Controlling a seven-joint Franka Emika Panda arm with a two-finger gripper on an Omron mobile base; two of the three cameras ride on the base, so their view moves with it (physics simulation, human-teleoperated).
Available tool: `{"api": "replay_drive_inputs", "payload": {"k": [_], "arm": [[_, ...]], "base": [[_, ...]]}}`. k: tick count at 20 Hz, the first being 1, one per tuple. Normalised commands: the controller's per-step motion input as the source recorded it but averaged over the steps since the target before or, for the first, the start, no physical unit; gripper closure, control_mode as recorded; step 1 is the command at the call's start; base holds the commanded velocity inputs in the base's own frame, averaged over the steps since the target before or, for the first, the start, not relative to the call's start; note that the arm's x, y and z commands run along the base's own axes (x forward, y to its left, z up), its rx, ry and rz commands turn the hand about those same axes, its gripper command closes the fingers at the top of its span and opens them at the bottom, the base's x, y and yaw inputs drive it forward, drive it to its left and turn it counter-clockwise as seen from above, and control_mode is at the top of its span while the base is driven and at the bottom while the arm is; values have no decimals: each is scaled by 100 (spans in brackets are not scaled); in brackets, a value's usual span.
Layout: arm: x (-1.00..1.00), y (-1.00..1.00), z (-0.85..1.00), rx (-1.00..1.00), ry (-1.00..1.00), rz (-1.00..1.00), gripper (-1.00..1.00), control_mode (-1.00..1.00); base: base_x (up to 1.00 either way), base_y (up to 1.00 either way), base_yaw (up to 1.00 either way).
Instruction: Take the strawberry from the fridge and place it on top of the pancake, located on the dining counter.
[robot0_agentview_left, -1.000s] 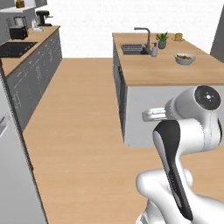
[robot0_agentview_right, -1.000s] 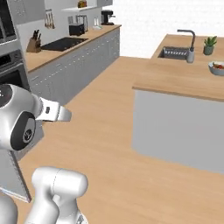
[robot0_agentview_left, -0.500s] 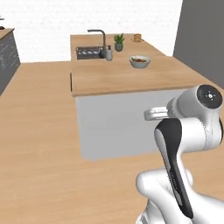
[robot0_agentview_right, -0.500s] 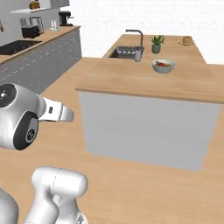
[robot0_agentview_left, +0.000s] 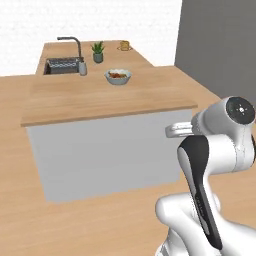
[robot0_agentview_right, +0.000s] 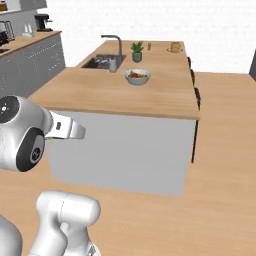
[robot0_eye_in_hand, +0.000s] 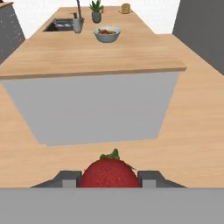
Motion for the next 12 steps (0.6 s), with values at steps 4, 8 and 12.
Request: {"api": "replay_drive_inputs", "payload": {"k": [4, 8, 12], "arm": [[0, 0, 0, 0, 0, 0, 100, 100], [0, 0, 0, 0, 0, 0, 100, 100], [0, 0, 0, 0, 0, 0, 100, 100]], "base": [[70, -100, -11], [81, -97, -7], [84, -99, -4]]}}
